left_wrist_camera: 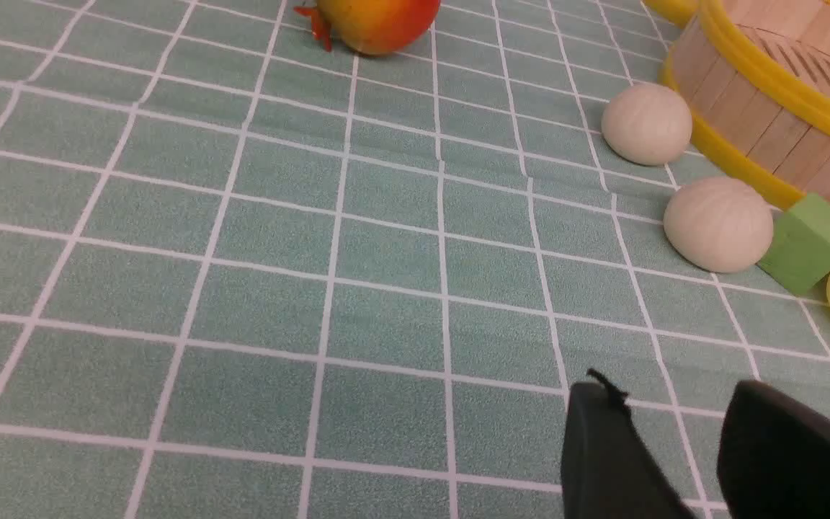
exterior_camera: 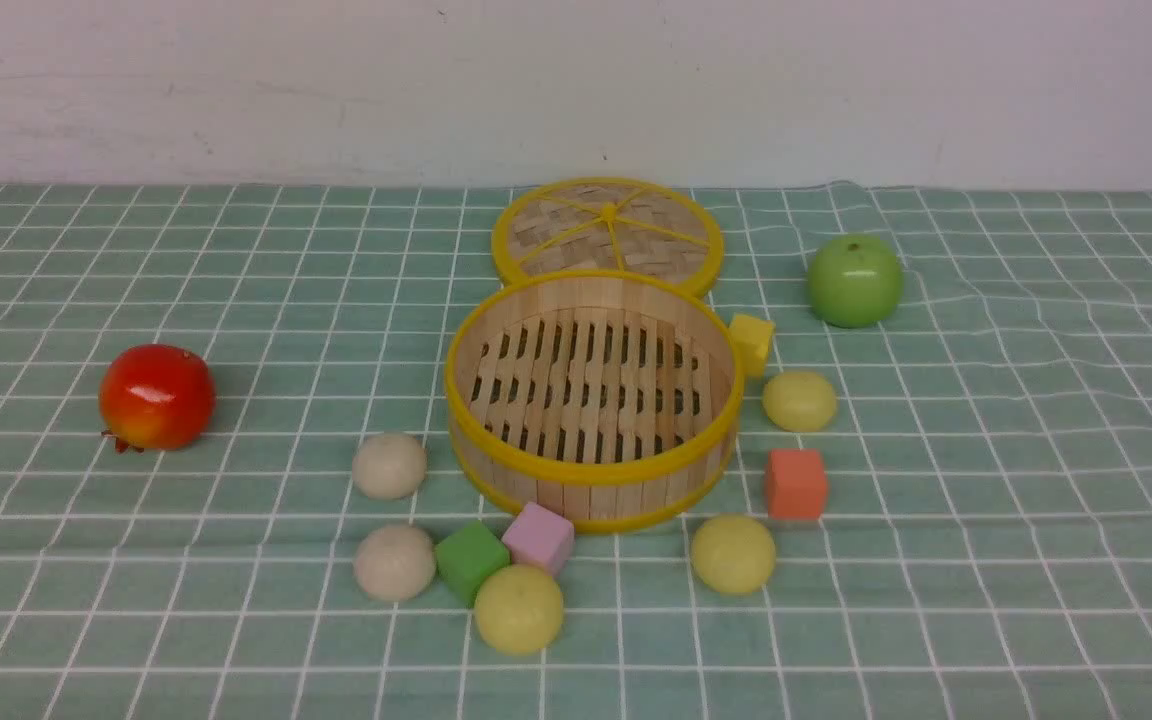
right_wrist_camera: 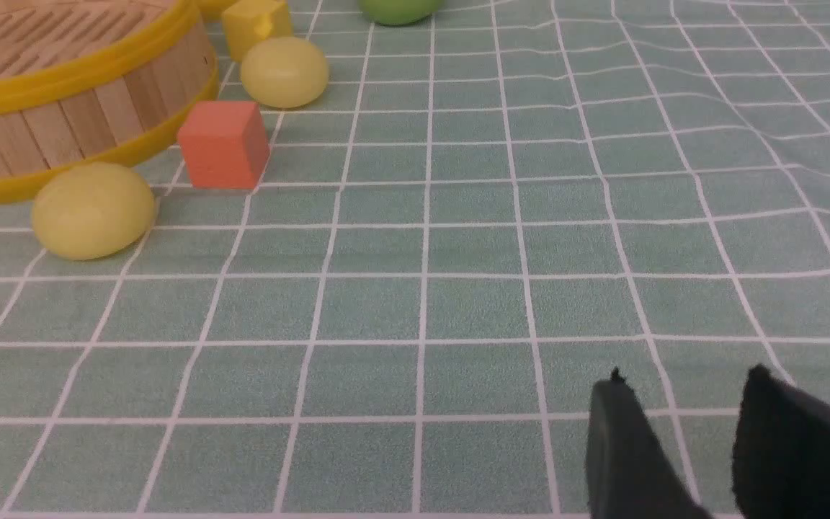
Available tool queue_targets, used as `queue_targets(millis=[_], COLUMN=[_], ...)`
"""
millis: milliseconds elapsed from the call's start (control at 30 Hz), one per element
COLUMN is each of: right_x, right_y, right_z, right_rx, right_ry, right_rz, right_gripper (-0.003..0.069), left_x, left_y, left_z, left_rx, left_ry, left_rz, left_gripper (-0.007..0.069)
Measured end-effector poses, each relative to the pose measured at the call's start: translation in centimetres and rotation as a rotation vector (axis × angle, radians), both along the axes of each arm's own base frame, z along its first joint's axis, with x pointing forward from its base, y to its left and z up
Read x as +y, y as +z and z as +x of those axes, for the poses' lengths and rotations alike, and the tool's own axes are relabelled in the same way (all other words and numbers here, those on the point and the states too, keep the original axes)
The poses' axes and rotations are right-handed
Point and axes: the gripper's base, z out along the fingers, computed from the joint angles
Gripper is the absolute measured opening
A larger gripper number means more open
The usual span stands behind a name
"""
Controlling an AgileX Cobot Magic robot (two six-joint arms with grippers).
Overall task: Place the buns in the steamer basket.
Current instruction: Use the left arm to grab a steamed stuffed bun
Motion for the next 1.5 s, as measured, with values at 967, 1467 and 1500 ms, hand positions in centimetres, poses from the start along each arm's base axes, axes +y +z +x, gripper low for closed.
queue_targets(millis=[967,1467,1500], right_x=[0.0,0.0,0.0], right_y=[0.0,0.0,0.0], right_z=[0.0,0.0,0.0], right_rx=[0.0,0.0,0.0], right_ry=[0.0,0.0,0.0], right_rz=[0.0,0.0,0.0], right_gripper=[0.024,0.024,0.024], left_x=[-0.2,0.2,0.1], left_y=[0.6,3.6,3.7], left_z=[0.2,0.4,0.4], left_rx=[-0.056,-0.327,-0.315], left_ry=[0.008,0.097,0.095], left_rz=[-0.096,-0.706,-0.724], left_gripper=[0.0238,0.0191,0.0165])
